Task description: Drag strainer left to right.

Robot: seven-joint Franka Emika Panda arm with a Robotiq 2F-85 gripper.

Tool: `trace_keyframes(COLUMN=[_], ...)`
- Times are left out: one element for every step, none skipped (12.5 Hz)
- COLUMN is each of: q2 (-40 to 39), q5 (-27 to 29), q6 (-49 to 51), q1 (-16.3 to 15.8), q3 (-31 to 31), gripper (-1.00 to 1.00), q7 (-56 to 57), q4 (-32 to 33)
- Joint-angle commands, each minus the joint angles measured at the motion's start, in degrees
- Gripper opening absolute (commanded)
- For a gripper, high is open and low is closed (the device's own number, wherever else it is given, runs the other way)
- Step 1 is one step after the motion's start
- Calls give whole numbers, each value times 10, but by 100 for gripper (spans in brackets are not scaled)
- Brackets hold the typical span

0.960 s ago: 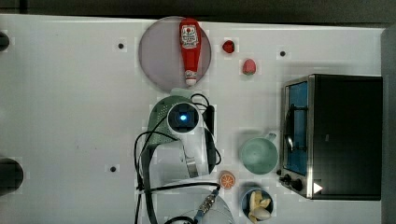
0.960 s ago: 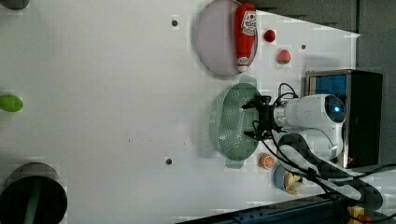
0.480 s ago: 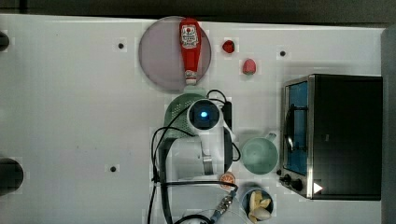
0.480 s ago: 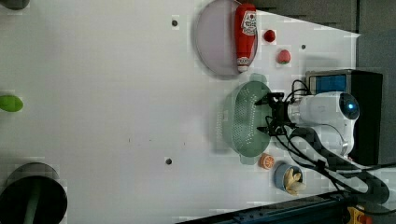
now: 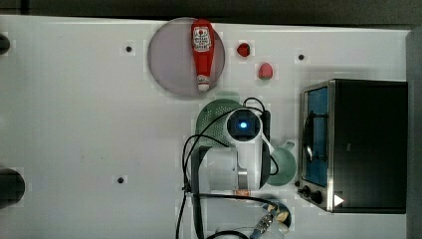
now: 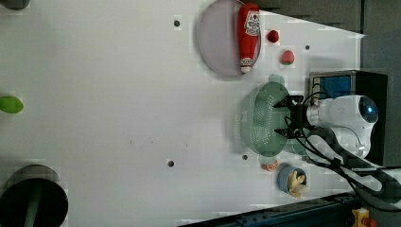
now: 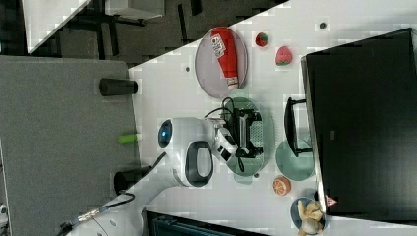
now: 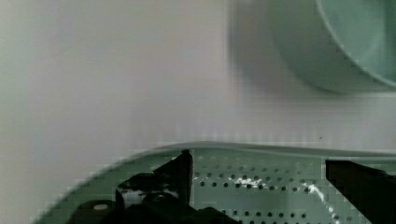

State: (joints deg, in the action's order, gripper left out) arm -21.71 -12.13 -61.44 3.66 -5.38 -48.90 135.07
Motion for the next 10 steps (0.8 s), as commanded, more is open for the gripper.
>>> trace_keyframes(q2=[7, 7, 7, 7, 9, 16, 30, 50, 75, 104], q5=[4, 5, 5, 5, 5, 5, 4, 5, 5, 5], q6=[-7, -7, -7, -8, -7, -8, -1, 8, 12, 18], q1=[-5, -5, -5, -5, -5, -6, -7, -7, -7, -7], q3=[-14, -21, -27, -29, -26, -22, -12, 0, 9, 14], gripper=[100, 100, 100, 100, 100, 100, 100, 100, 100, 100], q7=[89, 85, 85, 85, 85, 95, 134, 199, 269, 336], q4=[-4, -5, -5, -5, -5, -4, 0, 5, 8, 8])
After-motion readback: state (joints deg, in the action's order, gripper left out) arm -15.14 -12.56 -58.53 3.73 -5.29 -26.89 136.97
